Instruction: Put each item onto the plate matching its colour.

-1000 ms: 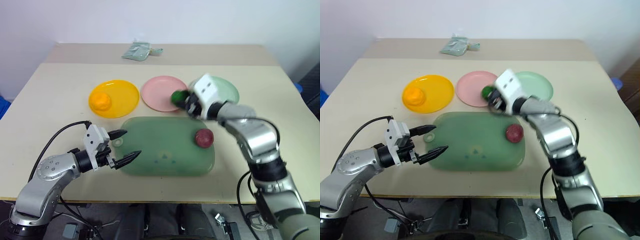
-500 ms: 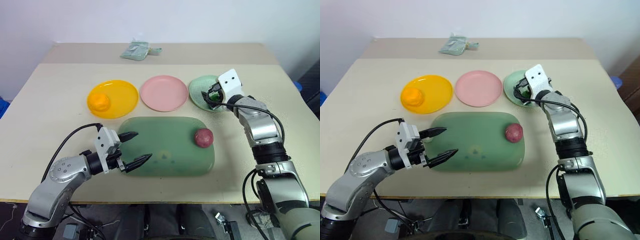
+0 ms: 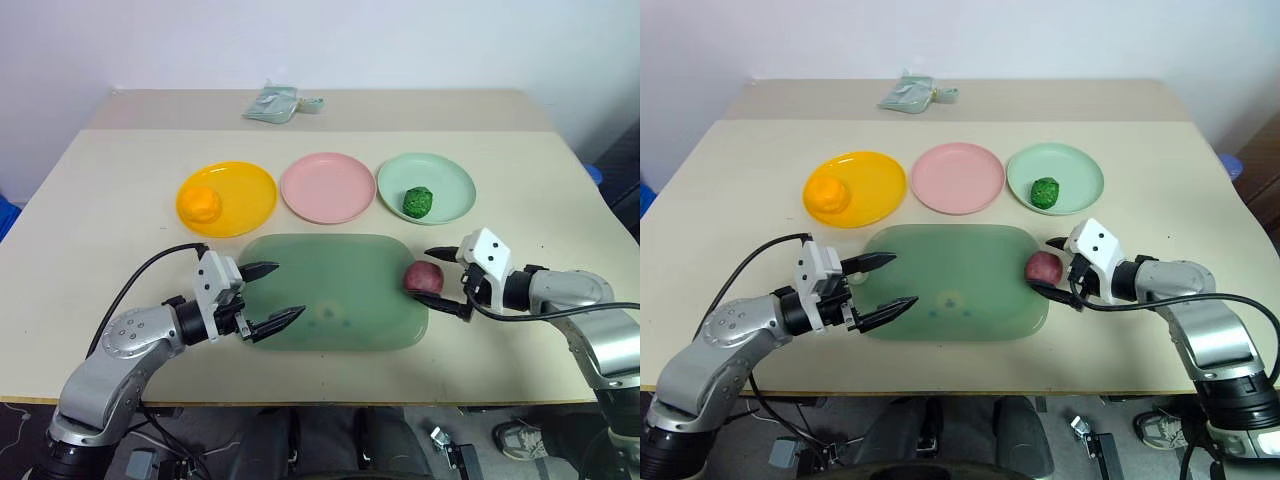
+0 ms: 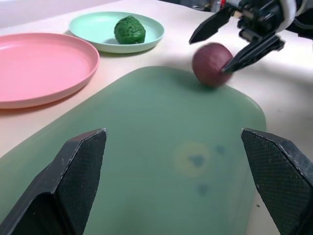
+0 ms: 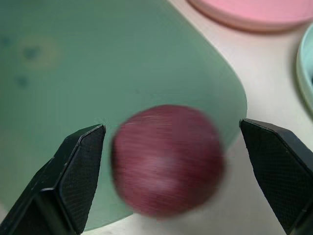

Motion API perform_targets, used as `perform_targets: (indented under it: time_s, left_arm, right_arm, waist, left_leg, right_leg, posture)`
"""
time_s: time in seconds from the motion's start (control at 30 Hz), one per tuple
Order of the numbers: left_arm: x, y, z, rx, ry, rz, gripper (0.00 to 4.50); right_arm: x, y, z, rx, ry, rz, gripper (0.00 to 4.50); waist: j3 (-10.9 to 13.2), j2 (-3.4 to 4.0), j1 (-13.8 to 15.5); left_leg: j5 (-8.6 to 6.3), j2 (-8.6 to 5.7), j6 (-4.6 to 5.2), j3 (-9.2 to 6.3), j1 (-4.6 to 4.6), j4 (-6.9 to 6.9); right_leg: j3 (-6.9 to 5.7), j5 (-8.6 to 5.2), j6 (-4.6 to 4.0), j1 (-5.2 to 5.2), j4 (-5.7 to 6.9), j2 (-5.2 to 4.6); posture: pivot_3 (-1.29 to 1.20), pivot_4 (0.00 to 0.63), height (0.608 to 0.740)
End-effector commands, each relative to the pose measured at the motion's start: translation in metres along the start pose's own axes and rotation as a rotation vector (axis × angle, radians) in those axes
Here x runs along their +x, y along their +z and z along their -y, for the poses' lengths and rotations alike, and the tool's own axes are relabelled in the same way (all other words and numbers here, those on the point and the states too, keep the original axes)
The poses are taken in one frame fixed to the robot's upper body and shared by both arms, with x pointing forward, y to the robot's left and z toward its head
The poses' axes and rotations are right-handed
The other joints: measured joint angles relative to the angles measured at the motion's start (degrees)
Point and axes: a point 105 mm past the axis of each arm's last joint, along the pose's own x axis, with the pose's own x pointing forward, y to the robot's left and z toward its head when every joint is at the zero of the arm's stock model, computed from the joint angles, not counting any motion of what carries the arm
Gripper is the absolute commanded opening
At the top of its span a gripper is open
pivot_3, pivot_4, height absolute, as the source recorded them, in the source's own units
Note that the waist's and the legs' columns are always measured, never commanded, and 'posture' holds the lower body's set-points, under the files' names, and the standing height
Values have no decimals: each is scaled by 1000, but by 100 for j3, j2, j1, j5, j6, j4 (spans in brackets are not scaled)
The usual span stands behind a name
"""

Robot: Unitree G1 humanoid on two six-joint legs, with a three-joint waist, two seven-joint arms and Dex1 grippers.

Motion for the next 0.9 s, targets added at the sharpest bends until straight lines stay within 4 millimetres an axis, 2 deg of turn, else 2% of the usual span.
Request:
perform_targets:
  time_s: [0.03,0.13,0.17,0.2,0.23,0.3,0.37,0.43,0.5,0.57,0.67,0.8,0.87,0.9]
  left_arm:
    - [-1,8,0,43,1,25,4500]
    - [-4,7,-1,45,10,21,4500]
    - [-4,7,-1,45,12,20,4500]
    - [-5,6,-2,45,18,19,4500]
    - [-6,6,-2,45,22,19,4500]
    - [-7,5,-4,46,36,15,4500]
    - [-11,6,-9,51,73,18,4500]
    - [-17,7,-19,47,140,32,4500]
    - [-24,9,-30,48,213,44,4500]
    - [-32,8,-40,51,287,48,4500]
    - [-39,7,-45,55,351,44,4500]
    - [-43,9,-41,59,372,50,4500]
    - [-46,9,-39,55,390,57,4500]
    - [-47,10,-39,51,398,62,4500]
  right_arm:
    - [-1,6,-2,-3,8,30,3987]
    - [-1,5,-4,3,19,36,3145]
    - [-1,6,-5,-5,20,42,2724]
    - [1,10,-4,-21,10,59,2527]
    - [3,13,-2,-34,1,71,2511]
    - [11,29,1,-50,-13,137,2511]
    - [28,53,9,-75,-73,230,2511]
    - [60,85,27,-72,-189,316,2511]
    - [92,108,46,-30,-305,331,2511]
    - [120,120,59,-1,-383,302,2511]
    - [150,128,63,16,-407,282,2511]
    - [165,130,63,32,-390,288,2511]
    - [166,133,62,27,-370,313,3534]
    - [164,136,62,21,-365,333,3882]
  waist:
    - [0,0,15]
    - [0,0,20]
    - [0,0,16]
    - [0,0,12]
    - [0,0,7]
    - [0,0,-17]
    - [0,0,-59]
    - [1,1,-77]
    - [1,2,-97]
    - [1,2,-112]
    - [-1,-1,-50]
    - [0,0,-24]
    - [0,0,-45]
    - [1,1,-53]
  left_leg:
    - [2,0,-3,0,-3,0]
    - [1,-2,-1,0,-3,2]
    - [1,-1,-1,0,-3,2]
    - [0,-1,-1,0,-3,1]
    - [0,-1,-1,0,-3,1]
    - [0,-1,-1,-1,-3,-1]
    - [2,0,-4,0,-2,-4]
    - [10,1,-19,1,-2,-6]
    - [23,2,-40,1,-4,-8]
    - [35,2,-62,1,-12,-7]
    - [36,-3,-61,-1,-25,-6]
    - [22,-25,-37,0,-29,-7]
    - [19,-33,-31,1,-30,-2]
    - [18,-33,-30,3,-30,0]
  right_leg:
    - [0,0,0,-1,-2,0]
    - [0,0,0,2,-4,-2]
    - [0,0,0,3,-5,-2]
    - [0,0,0,2,-5,-2]
    - [0,0,0,2,-4,-2]
    - [0,0,0,0,-4,-1]
    - [1,0,0,-5,-1,1]
    - [2,0,0,-16,11,3]
    - [1,0,0,-26,20,6]
    - [-1,0,-1,-37,28,9]
    - [-7,0,0,-48,28,8]
    - [-8,1,0,-44,21,-6]
    - [-8,2,1,-40,20,-11]
    - [-8,2,1,-39,18,-11]
  posture:
    - [0,150,740]
    - [0,150,740]
    - [0,150,740]
    - [0,150,740]
    - [0,150,740]
    - [0,150,740]
    - [0,150,740]
    - [0,150,740]
    - [0,150,740]
    - [0,150,740]
    - [0,150,740]
    - [0,150,740]
    - [0,150,740]
    - [0,150,740]
